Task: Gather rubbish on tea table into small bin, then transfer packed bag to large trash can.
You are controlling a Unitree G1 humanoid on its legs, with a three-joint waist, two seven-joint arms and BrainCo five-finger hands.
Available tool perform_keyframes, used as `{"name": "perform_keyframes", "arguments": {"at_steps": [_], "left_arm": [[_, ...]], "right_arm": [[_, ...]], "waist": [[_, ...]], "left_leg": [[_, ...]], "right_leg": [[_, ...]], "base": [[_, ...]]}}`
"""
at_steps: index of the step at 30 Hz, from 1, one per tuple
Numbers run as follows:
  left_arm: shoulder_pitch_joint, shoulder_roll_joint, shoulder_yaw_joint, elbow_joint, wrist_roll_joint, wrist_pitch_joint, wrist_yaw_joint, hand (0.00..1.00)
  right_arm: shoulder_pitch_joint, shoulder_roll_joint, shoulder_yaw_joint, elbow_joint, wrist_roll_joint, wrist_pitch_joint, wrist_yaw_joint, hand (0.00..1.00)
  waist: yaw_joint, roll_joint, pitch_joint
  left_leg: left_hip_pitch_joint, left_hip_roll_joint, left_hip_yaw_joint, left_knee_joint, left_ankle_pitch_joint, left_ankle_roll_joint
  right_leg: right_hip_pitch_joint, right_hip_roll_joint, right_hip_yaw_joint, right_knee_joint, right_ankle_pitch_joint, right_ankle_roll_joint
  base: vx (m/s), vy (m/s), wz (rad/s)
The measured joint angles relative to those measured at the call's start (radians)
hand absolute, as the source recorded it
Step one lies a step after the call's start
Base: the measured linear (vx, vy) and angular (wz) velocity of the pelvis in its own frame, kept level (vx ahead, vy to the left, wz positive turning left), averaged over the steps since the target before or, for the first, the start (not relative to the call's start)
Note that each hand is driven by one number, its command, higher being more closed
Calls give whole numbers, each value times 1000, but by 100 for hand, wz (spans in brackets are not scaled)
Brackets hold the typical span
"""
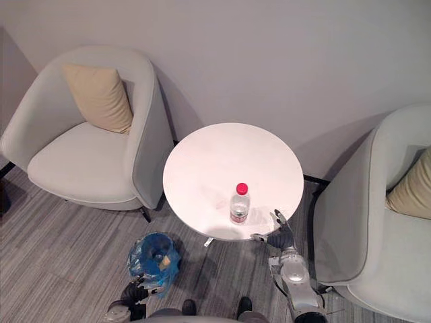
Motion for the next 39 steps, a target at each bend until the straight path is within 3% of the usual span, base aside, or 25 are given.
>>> {"name": "perform_keyframes", "arguments": {"at_steps": [20, 24, 30, 31, 39], "left_arm": [[2, 2, 1, 2, 37, -8, -1, 0], [2, 2, 0, 2, 36, -13, -2, 0], [4, 7, 0, 3, 36, -14, -1, 0], [4, 8, 0, 5, 36, -14, -1, 0], [4, 9, -1, 4, 36, -14, 0, 0]], "right_arm": [[-111, -1, 23, 0, 57, 0, -6, 0], [-132, -2, 23, 2, 79, 0, -18, 0], [-199, -1, 40, 26, 98, 0, -23, 0], [-201, 0, 46, 32, 102, 0, -23, 100], [-282, -2, 62, 109, 135, 1, -24, 100]], "waist": [[8, 15, 2], [29, 22, 7], [33, 25, 32], [34, 25, 32], [56, 25, 62]], "left_leg": [[-45, -3, -43, -33, 27, -1], [-60, -3, -44, -29, 28, -1], [-73, -2, -53, -23, 28, -1], [-75, -3, -57, -23, 28, -1], [-86, -5, -85, -19, 30, 0]], "right_leg": [[-42, -1, -39, 5, -6, 2], [-56, 0, -41, 8, -6, 1], [-70, -2, -50, 27, -17, 0], [-70, -2, -54, 27, -18, 2], [-72, -5, -81, 39, -31, 1]], "base": [[-20, -6, 6], [-13, 0, 1], [-27, -2, 4], [-15, -1, 11], [-8, -2, 11]]}}
